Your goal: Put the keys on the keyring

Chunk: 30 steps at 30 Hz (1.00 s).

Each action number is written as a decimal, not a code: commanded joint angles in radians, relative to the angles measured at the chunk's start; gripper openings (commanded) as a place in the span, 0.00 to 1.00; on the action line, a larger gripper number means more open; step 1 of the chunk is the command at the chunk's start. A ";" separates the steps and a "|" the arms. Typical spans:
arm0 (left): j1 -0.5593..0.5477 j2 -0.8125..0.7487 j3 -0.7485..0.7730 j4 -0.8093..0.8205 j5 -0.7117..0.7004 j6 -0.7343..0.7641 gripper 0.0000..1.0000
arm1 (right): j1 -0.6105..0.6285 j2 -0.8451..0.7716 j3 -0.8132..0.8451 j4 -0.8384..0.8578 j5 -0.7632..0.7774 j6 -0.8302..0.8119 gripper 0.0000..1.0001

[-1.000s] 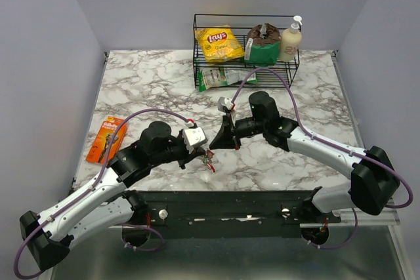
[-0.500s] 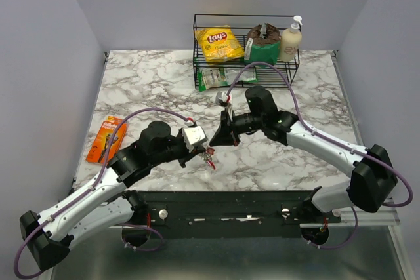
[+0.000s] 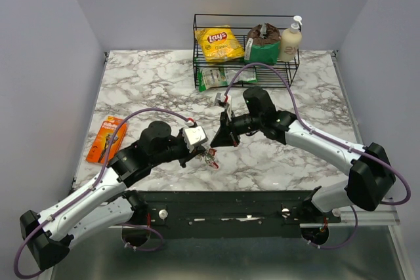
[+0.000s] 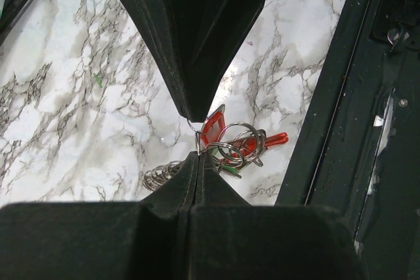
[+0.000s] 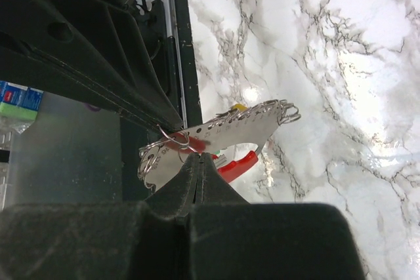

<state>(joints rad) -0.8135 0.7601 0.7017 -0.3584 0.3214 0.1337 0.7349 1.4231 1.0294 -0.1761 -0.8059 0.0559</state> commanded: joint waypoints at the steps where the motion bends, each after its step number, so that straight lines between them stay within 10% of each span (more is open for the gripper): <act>1: -0.007 -0.033 0.019 0.078 0.018 -0.002 0.00 | -0.015 0.025 -0.005 -0.066 0.085 -0.019 0.01; 30: -0.009 -0.027 0.016 0.090 -0.005 -0.025 0.00 | -0.015 -0.043 -0.049 0.013 0.008 -0.028 0.01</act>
<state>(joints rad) -0.8143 0.7704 0.7017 -0.3298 0.3210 0.1200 0.7311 1.3945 1.0042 -0.1642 -0.8062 0.0509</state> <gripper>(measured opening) 0.009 0.012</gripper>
